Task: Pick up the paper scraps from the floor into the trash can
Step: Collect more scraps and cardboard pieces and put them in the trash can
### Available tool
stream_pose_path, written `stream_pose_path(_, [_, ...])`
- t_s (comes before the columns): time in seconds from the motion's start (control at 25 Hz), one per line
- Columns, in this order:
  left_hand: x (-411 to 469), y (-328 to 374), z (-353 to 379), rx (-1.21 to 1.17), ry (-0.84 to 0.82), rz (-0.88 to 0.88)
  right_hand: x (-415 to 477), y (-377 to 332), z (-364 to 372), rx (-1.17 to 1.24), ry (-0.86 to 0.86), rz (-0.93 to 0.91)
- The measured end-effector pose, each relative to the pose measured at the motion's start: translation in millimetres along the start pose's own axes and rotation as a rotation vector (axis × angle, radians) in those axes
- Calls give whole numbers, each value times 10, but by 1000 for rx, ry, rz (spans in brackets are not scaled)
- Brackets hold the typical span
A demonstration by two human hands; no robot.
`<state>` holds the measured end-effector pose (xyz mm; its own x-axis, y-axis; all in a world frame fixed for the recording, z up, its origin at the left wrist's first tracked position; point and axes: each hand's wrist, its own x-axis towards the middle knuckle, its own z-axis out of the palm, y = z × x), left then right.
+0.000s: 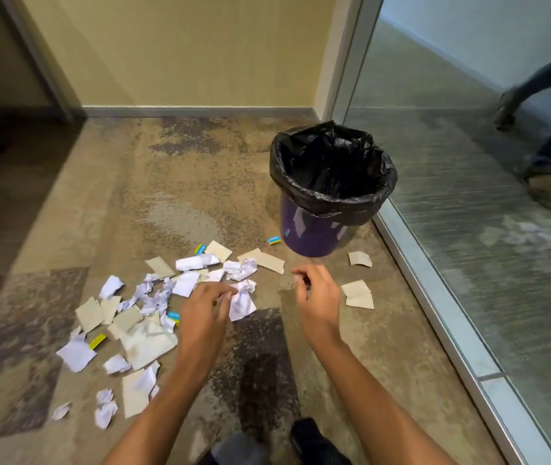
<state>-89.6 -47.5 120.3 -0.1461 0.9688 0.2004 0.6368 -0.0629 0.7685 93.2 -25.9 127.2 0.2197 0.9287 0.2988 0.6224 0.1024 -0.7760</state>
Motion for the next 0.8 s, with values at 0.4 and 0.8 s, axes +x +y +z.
stream_pose_path(0.4, [-637,-1081,-968,55,144,-260,-716,-468,779,-62,-143,-51])
stream_pose_path(0.8, [-851,-1885,-992,193,73,-586,-933,-394,1687,-149,-555,52])
